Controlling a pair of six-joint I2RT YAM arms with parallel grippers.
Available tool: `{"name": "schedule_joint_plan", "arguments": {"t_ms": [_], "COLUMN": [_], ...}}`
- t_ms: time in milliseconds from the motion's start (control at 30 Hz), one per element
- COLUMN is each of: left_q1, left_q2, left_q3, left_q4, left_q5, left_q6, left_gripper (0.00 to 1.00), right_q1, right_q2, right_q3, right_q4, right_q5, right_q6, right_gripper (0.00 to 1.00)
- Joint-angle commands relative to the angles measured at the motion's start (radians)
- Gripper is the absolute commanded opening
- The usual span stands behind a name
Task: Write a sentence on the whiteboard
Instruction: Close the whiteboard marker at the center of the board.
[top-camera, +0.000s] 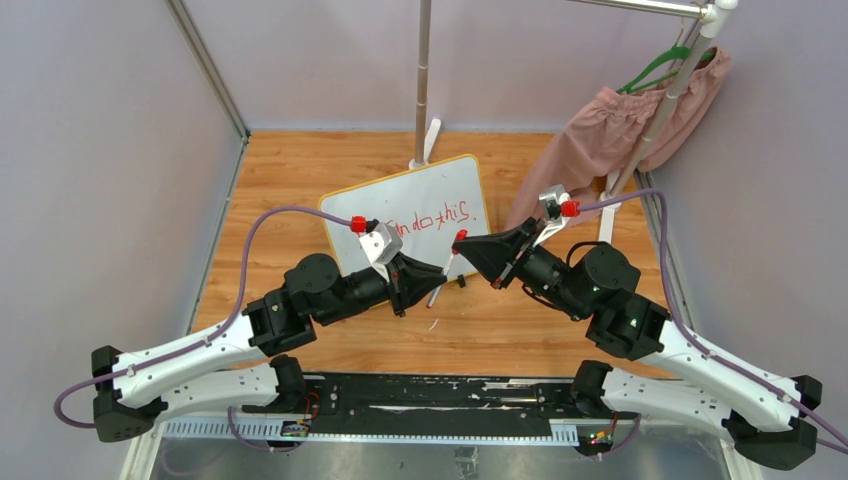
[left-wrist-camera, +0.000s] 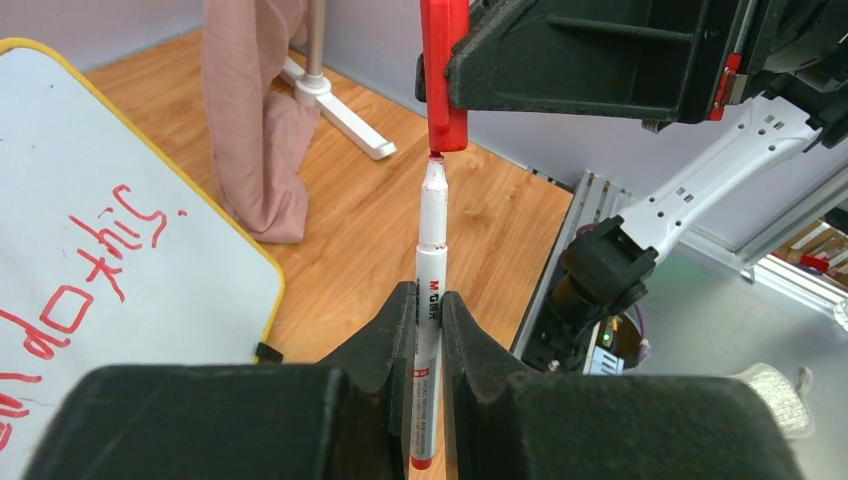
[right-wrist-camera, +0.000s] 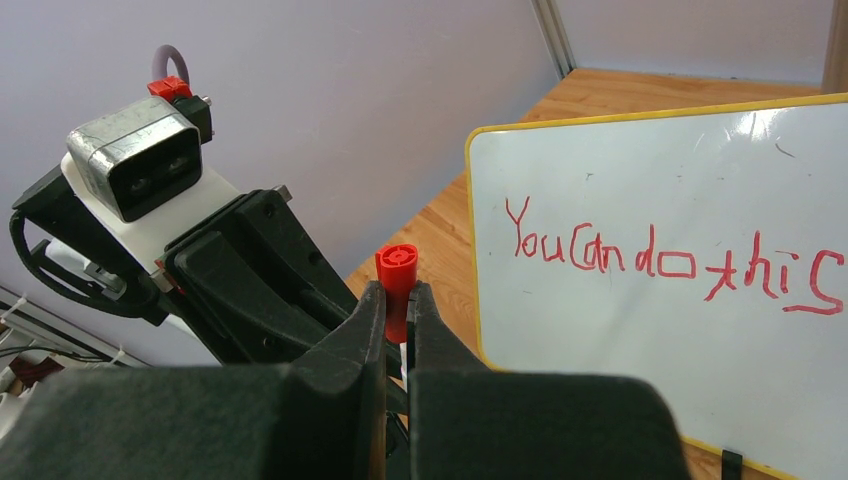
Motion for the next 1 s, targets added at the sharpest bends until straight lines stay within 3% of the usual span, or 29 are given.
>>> {"name": "schedule_joint_plan", "arguments": {"t_ms": [0,967], "left_q1": [-0.006,-0.005], "left_q2": [-0.01,-0.041], "left_q3": [0.02,0.025], "left_q4": [0.037,0.081], "left_q5": [0.004,-0.059], "left_q6": [-0.003,0.016], "left_gripper": [0.0,0.0], "right_q1": [0.016,0.086], "right_q2": [-0.009,0.02], "right_q3": [-0.012,-0.045], "right_q4": [0.036,0.001], "right_q5": [0.018,0.031], "right_q6": [0.0,0.03], "right_gripper": [0.0,0.0]}}
